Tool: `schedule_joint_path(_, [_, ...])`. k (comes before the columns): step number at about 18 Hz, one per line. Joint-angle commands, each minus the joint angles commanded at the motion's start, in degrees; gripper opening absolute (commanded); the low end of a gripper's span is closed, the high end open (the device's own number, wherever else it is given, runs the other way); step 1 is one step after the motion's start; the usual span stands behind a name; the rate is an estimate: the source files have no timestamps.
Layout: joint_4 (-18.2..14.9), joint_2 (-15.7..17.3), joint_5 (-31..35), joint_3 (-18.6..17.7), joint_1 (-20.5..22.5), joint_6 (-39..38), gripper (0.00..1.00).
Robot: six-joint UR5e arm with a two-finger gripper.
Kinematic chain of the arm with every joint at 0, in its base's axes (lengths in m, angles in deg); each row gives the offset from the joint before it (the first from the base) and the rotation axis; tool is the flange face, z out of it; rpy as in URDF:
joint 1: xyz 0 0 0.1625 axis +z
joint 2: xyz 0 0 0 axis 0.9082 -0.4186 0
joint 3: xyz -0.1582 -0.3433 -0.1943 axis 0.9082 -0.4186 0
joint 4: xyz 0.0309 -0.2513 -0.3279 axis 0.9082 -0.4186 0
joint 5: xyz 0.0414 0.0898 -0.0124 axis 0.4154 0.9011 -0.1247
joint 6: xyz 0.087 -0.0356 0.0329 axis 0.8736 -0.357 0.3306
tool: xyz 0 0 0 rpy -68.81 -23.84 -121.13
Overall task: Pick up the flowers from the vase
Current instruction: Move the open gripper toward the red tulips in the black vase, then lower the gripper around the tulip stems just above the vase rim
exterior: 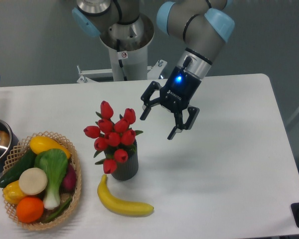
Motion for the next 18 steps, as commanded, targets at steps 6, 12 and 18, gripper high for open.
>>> schedule_joint_path(6, [0.09, 0.00, -4.05, -1.67, -0.26, 0.00, 1.00])
schedule_joint_path(12, [0.09, -0.44, -3.70, -2.73, -2.46, 0.09, 1.00])
schedule_joint_path(18, [0.17, -0.53, -3.61, -4.40, -3.16, 2.46, 1.00])
